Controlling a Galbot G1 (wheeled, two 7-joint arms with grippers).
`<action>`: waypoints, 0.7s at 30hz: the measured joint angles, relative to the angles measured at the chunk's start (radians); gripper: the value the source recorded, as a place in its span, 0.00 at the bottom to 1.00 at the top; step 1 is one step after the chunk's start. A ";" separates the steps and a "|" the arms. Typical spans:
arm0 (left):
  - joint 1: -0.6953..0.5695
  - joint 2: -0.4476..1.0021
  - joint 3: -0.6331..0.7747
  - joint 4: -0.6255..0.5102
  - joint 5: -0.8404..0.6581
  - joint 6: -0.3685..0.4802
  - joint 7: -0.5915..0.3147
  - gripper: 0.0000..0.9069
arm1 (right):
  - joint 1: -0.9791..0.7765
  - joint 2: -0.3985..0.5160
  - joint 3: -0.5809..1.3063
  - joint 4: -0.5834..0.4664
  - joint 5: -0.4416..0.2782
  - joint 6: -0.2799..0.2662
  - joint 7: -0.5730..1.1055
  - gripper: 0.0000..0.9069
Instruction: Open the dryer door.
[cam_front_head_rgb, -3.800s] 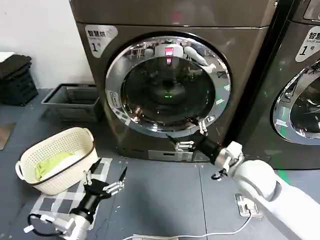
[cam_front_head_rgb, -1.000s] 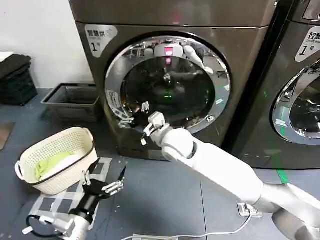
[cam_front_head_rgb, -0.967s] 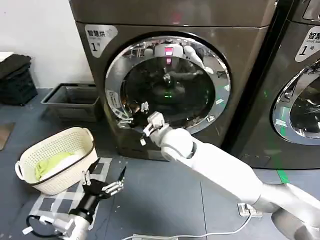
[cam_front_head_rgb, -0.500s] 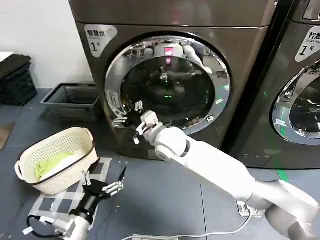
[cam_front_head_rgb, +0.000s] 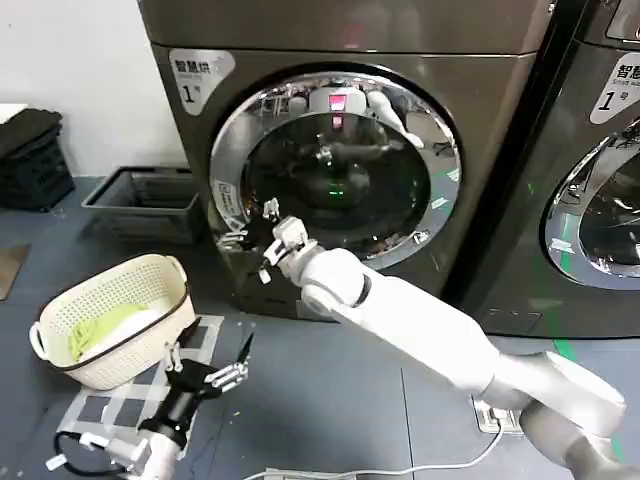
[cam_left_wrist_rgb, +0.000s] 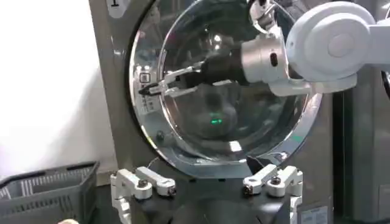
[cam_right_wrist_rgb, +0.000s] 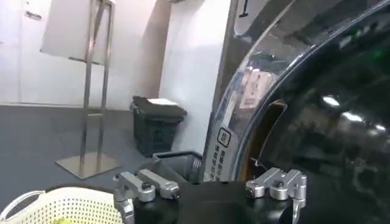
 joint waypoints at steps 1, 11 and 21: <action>0.000 0.000 0.000 0.000 0.000 0.000 0.000 1.00 | 0.001 0.002 0.000 -0.006 0.000 0.003 -0.003 1.00; 0.000 0.000 0.001 0.001 0.000 0.000 0.000 1.00 | 0.020 0.033 -0.004 -0.065 0.002 0.019 -0.051 1.00; 0.003 -0.001 0.001 0.004 0.000 -0.002 0.000 1.00 | 0.027 0.053 -0.005 -0.134 0.002 0.038 -0.096 1.00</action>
